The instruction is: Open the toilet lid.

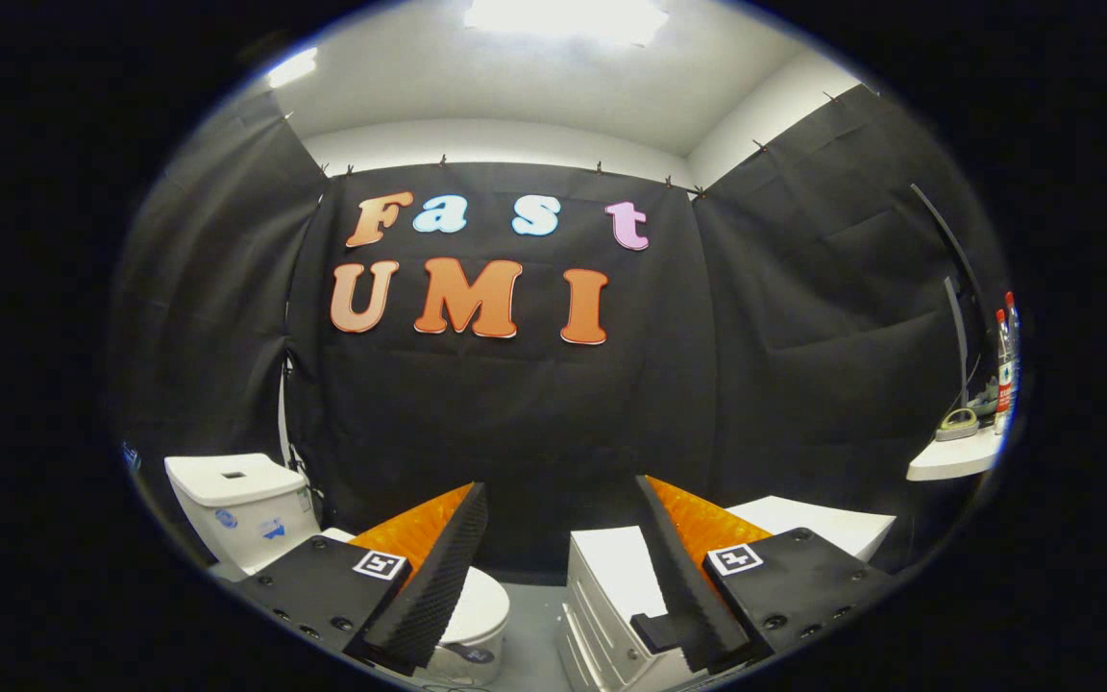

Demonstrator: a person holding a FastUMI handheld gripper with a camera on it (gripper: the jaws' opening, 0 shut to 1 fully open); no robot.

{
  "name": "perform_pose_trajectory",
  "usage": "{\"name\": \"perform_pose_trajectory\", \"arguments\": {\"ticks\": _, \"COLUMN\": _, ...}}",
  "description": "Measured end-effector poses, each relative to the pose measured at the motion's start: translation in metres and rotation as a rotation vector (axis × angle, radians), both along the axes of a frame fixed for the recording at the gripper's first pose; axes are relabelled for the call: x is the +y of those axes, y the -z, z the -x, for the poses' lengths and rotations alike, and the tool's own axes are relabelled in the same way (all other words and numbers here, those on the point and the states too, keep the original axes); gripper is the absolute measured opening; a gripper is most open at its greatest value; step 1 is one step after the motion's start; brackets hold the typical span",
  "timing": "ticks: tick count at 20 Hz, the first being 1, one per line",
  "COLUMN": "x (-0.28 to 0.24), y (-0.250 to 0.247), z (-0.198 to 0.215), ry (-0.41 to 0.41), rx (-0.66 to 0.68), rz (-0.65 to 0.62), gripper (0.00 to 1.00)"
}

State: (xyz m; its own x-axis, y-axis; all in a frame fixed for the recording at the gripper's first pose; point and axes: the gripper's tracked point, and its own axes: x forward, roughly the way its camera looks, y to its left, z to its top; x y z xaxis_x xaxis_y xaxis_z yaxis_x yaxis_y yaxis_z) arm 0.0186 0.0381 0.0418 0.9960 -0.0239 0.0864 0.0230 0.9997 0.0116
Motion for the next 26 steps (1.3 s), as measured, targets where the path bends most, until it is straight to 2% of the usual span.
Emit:
{"name": "perform_pose_trajectory", "arguments": {"ticks": 5, "x": 0.066, "y": 0.014, "z": -0.042, "ry": -0.014, "rx": -0.069, "rz": -0.161, "gripper": 0.98}}
{"name": "perform_pose_trajectory", "arguments": {"ticks": 7, "x": 0.091, "y": 0.047, "z": -0.057, "ry": -0.024, "rx": -0.032, "rz": -0.237, "gripper": 0.98}}
{"name": "perform_pose_trajectory", "arguments": {"ticks": 11, "x": 0.107, "y": 0.129, "z": -0.063, "ry": -0.008, "rx": 0.097, "rz": -0.404, "gripper": 0.99}}
{"name": "perform_pose_trajectory", "arguments": {"ticks": 17, "x": 0.073, "y": 0.254, "z": -0.063, "ry": 0.179, "rx": 0.243, "rz": -0.567, "gripper": 0.98}}
{"name": "perform_pose_trajectory", "arguments": {"ticks": 20, "x": 0.055, "y": 0.310, "z": -0.047, "ry": 0.262, "rx": 0.335, "rz": -0.568, "gripper": 0.98}}
{"name": "perform_pose_trajectory", "arguments": {"ticks": 23, "x": 0.051, "y": 0.350, "z": -0.038, "ry": 0.298, "rx": 0.422, "rz": -0.542, "gripper": 0.99}}
{"name": "perform_pose_trajectory", "arguments": {"ticks": 26, "x": 0.067, "y": 0.383, "z": -0.021, "ry": 0.295, "rx": 0.550, "rz": -0.569, "gripper": 0.99}}
